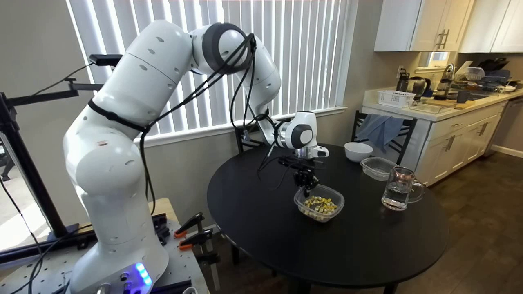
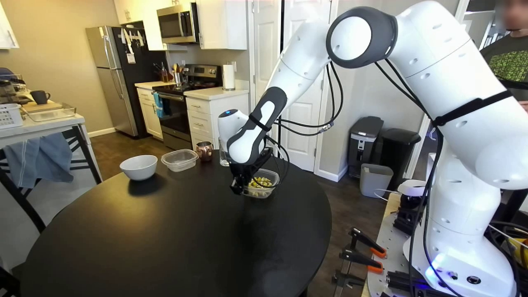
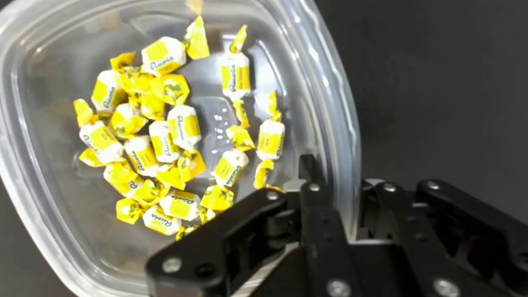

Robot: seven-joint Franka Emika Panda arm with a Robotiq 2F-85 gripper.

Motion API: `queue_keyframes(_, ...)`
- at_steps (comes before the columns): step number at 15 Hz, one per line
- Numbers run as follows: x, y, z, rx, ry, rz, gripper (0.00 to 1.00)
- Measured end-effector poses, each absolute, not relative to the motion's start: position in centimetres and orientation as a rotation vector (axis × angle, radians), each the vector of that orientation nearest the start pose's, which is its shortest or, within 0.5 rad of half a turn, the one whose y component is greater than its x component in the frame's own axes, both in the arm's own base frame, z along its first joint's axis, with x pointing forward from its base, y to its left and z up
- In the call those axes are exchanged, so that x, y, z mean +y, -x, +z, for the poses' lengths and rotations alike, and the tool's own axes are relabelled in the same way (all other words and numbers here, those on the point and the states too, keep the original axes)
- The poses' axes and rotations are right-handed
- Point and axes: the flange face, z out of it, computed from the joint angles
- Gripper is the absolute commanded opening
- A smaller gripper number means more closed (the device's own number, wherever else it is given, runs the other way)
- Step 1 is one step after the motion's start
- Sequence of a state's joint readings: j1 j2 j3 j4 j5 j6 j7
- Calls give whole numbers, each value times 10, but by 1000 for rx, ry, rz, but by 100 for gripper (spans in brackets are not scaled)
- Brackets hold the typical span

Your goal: Pour the contents from the transparent bowl onto the table

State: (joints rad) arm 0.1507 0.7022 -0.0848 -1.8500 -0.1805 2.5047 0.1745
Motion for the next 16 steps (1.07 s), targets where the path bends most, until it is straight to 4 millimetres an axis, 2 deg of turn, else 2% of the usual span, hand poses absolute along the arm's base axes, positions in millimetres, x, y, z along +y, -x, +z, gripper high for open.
queue_keyframes(4, 55, -655, 163, 105, 3168, -72, 1)
queue_keyframes(7, 59, -666, 175, 183, 3009, -131, 1)
queue_keyframes(12, 65, -678, 199, 146, 2773, -291, 1)
queue_keyframes(16, 70, -683, 228, 73, 2572, -384, 1)
